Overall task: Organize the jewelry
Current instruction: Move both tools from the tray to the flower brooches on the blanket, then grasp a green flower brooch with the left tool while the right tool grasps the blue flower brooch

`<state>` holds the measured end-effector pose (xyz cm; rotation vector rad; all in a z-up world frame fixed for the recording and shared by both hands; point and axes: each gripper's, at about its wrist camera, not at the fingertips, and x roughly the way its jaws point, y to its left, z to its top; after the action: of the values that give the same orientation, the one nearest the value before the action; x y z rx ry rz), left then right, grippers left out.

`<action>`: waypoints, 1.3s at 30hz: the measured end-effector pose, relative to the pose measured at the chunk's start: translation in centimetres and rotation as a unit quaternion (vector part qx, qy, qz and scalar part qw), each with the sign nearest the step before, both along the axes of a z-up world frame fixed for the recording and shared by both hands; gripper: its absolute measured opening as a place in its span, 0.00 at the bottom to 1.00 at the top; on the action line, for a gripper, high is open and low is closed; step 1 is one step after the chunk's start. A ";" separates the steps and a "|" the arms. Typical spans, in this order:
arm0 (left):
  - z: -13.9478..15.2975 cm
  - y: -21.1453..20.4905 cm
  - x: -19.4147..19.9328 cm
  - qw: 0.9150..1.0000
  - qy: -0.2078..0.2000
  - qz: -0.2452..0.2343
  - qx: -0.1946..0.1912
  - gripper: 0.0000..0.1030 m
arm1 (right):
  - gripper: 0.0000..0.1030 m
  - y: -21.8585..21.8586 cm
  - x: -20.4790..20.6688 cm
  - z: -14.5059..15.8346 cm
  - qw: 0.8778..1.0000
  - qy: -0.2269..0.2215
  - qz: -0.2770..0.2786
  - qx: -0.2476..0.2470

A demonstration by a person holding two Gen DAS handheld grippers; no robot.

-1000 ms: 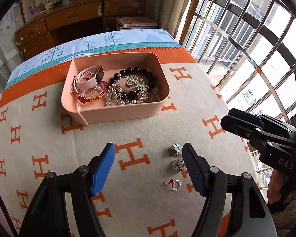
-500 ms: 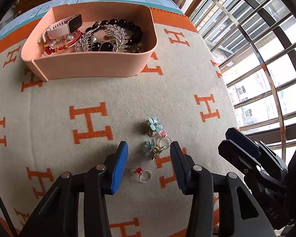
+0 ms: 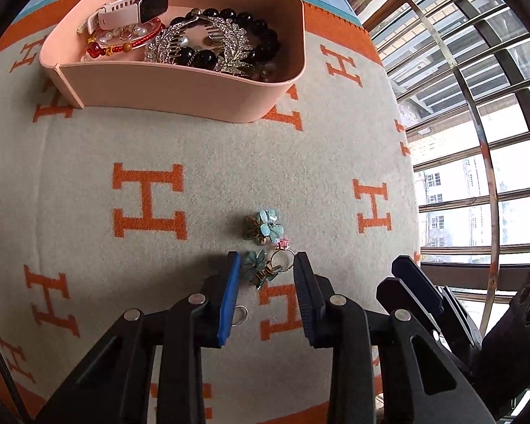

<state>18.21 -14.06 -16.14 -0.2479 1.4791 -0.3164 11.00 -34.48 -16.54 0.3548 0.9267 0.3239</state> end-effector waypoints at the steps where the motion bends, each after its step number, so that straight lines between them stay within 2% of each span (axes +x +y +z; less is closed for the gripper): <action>1: 0.0 -0.1 0.1 1.000 0.002 0.003 0.001 0.28 | 0.35 0.0 0.0 -0.1 1.000 0.000 0.001 0.000; 3: 0.0 -0.4 0.2 1.000 0.002 0.004 0.006 0.22 | 0.35 0.2 0.0 -0.2 1.000 0.000 0.004 -0.001; 10: 0.3 0.1 0.1 1.000 -0.012 0.004 0.004 0.20 | 0.35 1.5 -0.1 0.0 1.000 -0.003 0.024 -0.008; 15: 0.9 2.9 0.1 0.999 -0.029 0.023 0.005 0.20 | 0.35 3.2 0.3 0.2 0.998 -0.010 0.051 -0.024; 21: 0.8 6.8 0.1 0.998 -0.033 0.059 -0.005 0.20 | 0.35 6.9 1.7 -0.1 0.992 -0.021 0.105 -0.070; 29: 0.3 9.7 0.0 0.996 -0.034 0.076 -0.016 0.20 | 0.35 9.1 4.3 -1.6 0.988 0.000 0.119 -0.098; 31: 0.5 9.9 0.0 0.996 -0.036 0.075 -0.020 0.20 | 0.30 9.4 4.6 -1.7 0.988 -0.004 0.117 -0.103; 33: 0.7 10.2 0.0 0.996 -0.039 0.074 -0.024 0.20 | 0.17 9.6 4.9 -1.8 0.987 -0.001 0.122 -0.104; 39: 2.6 9.9 1.1 0.996 -0.056 0.059 -0.023 0.20 | 0.16 9.8 4.9 -1.3 0.985 -0.005 0.128 -0.119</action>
<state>19.26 -4.13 -13.57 -0.3481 1.3407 -0.2650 15.91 -24.64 -17.80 0.0125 0.9907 0.4450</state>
